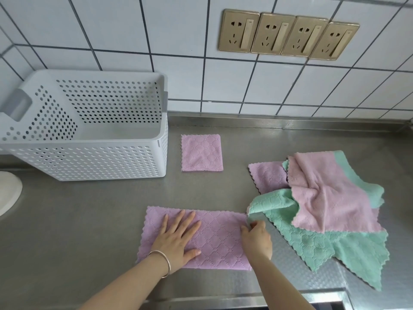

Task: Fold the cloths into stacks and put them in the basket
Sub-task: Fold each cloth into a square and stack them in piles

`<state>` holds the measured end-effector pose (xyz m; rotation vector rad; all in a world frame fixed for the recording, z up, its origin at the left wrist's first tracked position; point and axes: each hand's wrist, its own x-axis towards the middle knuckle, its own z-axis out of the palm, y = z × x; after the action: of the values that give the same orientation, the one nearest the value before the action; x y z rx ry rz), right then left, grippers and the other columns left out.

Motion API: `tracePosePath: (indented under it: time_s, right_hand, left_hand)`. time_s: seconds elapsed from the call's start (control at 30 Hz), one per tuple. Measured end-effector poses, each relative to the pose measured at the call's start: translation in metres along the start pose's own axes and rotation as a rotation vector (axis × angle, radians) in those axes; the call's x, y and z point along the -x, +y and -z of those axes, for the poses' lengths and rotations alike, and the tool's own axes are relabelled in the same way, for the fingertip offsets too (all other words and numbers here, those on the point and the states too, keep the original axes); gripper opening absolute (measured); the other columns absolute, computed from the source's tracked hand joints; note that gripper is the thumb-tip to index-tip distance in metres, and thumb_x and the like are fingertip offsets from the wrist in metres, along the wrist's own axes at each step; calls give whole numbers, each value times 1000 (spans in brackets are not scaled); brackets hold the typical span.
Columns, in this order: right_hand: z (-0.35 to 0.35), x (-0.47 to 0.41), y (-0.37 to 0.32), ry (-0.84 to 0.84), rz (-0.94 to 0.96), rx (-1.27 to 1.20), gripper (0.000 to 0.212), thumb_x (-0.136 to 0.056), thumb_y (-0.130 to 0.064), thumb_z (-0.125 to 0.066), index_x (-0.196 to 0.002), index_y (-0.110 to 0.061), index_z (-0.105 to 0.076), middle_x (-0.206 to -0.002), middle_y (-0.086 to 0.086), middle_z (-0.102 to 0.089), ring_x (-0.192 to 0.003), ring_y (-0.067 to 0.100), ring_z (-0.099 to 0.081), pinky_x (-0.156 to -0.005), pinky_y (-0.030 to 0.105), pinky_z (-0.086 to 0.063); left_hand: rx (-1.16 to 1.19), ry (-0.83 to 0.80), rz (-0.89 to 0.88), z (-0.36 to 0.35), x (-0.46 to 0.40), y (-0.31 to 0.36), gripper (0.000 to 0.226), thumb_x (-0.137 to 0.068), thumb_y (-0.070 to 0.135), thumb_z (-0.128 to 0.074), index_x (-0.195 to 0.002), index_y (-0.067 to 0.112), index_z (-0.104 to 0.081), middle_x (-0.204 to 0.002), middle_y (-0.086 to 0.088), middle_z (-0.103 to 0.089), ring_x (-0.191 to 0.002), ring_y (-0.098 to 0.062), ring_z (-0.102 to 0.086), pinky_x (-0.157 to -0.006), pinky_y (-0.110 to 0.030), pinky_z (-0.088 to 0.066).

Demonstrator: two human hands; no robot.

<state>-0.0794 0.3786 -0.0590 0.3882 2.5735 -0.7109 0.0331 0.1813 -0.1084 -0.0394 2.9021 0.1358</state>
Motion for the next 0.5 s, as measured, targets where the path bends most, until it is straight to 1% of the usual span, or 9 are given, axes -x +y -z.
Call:
tracePosePath:
  time_s: [0.1, 0.17, 0.23, 0.3, 0.37, 0.4, 0.43, 0.47, 0.5]
  right_hand:
    - [-1, 4, 2, -26, -5, 90, 34, -91, -38, -50, -112, -11, -51, -114, 9, -56, -96, 28, -58, -77, 35, -43]
    - [-2, 7, 4, -71, 24, 176, 38, -90, -43, -48, -110, -12, -58, -117, 7, -51, -94, 26, -57, -77, 33, -43]
    - [-5, 11, 4, -109, 63, 210, 39, -88, -47, -48, -105, -15, -64, -115, 7, -50, -97, 25, -57, -82, 33, -46]
    - [-7, 18, 3, -140, 102, 249, 36, -87, -46, -47, -101, -18, -65, -111, 4, -52, -102, 24, -56, -86, 33, -46]
    - [-7, 26, 1, -160, 141, 254, 21, -86, -40, -46, -86, -23, -59, -97, 2, -54, -94, 22, -56, -83, 32, -46]
    - [-6, 31, -1, -159, 165, 233, 14, -85, -35, -46, -77, -26, -52, -90, 0, -55, -87, 21, -55, -79, 32, -47]
    - [-5, 37, -3, -140, 198, 212, 11, -85, -31, -47, -75, -26, -46, -85, -1, -55, -81, 21, -54, -73, 30, -46]
    - [-4, 43, -5, -103, 242, 188, 8, -84, -27, -48, -78, -26, -43, -82, -2, -55, -78, 21, -53, -69, 30, -44]
    - [-3, 49, -8, -50, 301, 162, 7, -84, -24, -49, -82, -26, -43, -81, -2, -57, -76, 22, -54, -66, 30, -42]
  left_hand:
    - [-11, -7, 0, 3, 1, 1, 86, -76, 71, -30, -147, 30, -4, -157, 5, 11, -146, -21, 12, -107, -55, -8]
    - [1, -51, 22, 2, 7, -3, 87, -75, 72, -32, -147, 31, -6, -158, 5, 8, -146, -22, 11, -107, -56, -9]
    - [25, -102, 43, 1, 14, -7, 86, -75, 71, -33, -147, 31, -9, -158, 5, 2, -146, -22, 10, -107, -56, -9]
    - [41, -127, 60, 1, 21, -9, 82, -72, 71, -35, -144, 33, -25, -155, 4, -18, -146, -25, -1, -108, -55, -6]
    - [49, -127, 114, 6, 22, -6, 75, -68, 71, -37, -132, 32, -46, -144, 5, -39, -138, -28, -21, -109, -51, -2]
    - [98, -69, 145, 12, 22, -2, 73, -67, 69, -37, -126, 30, -53, -140, 4, -46, -134, -27, -26, -111, -47, -1]
    - [185, -15, 172, 20, 20, 4, 71, -68, 67, -36, -125, 28, -55, -140, 5, -47, -133, -24, -25, -113, -42, -2]
    - [312, 11, 201, 30, 17, 13, 70, -73, 65, -34, -129, 27, -51, -143, 7, -43, -136, -21, -22, -115, -37, -6]
    - [468, 56, 260, 43, 12, 22, 66, -80, 62, -34, -134, 26, -46, -144, 10, -40, -137, -18, -24, -116, -33, -14]
